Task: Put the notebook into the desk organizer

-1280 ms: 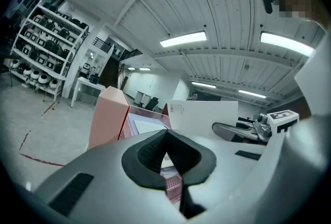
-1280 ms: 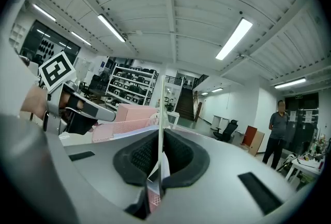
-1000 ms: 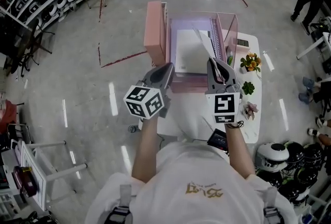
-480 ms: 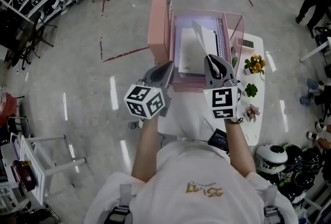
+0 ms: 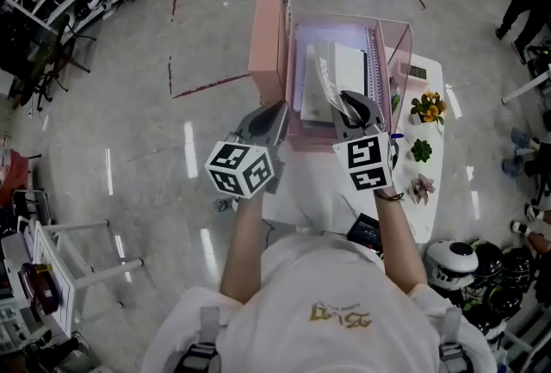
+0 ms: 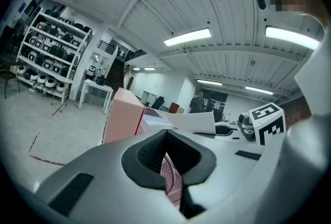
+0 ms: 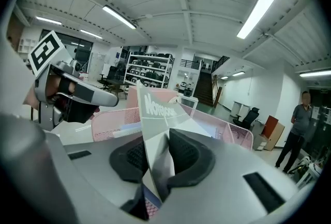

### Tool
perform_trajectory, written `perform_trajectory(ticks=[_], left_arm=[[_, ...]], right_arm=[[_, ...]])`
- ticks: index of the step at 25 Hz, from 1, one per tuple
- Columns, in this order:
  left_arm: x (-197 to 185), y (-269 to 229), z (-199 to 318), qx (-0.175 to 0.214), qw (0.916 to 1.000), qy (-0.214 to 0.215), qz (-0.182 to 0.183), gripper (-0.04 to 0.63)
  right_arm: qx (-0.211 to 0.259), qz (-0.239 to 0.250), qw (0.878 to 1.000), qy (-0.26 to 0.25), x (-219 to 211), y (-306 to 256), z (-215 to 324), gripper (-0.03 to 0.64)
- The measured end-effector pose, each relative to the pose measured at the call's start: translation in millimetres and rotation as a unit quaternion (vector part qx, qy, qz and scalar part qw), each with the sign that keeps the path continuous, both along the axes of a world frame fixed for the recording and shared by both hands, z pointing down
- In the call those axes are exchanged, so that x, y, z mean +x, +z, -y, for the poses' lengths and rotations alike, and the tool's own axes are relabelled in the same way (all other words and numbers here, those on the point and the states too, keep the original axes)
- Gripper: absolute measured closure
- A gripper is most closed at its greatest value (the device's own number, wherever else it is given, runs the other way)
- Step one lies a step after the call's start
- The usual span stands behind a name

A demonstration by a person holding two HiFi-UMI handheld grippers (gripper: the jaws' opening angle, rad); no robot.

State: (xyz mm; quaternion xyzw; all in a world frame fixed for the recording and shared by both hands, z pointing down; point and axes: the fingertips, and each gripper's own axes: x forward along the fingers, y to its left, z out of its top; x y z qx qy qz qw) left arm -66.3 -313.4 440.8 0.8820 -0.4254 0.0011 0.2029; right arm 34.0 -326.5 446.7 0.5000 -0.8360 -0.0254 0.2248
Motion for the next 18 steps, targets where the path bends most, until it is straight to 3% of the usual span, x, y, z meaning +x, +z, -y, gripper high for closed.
perform_trajectory(ticks=[18], left_arm=[[-5.9,4.8,4.5,-0.007,0.9999,0.006,-0.008,0.58]], right_arm=[[-0.097,-0.01,0.99,-0.099,-28.2,22.2,-7.7,0.368]])
